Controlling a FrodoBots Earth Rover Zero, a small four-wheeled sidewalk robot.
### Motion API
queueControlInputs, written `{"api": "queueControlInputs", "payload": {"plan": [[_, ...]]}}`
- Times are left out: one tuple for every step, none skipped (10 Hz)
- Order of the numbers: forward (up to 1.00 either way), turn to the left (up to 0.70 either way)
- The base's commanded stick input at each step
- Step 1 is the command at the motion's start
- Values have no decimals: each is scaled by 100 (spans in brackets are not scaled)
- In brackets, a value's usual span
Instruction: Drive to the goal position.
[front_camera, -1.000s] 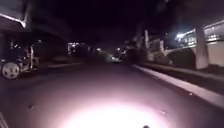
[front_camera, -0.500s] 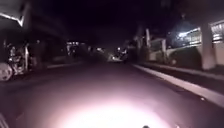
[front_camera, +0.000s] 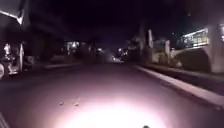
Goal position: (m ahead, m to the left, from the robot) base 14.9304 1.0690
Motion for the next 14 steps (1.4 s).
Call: {"api": "queueControlInputs", "payload": {"plan": [[70, -34], [70, 0], [70, 0], [70, -20], [70, -35], [70, -23], [70, -6], [70, 0], [70, 0], [70, 0], [70, 0], [70, 0], [70, 0], [70, 0]]}}
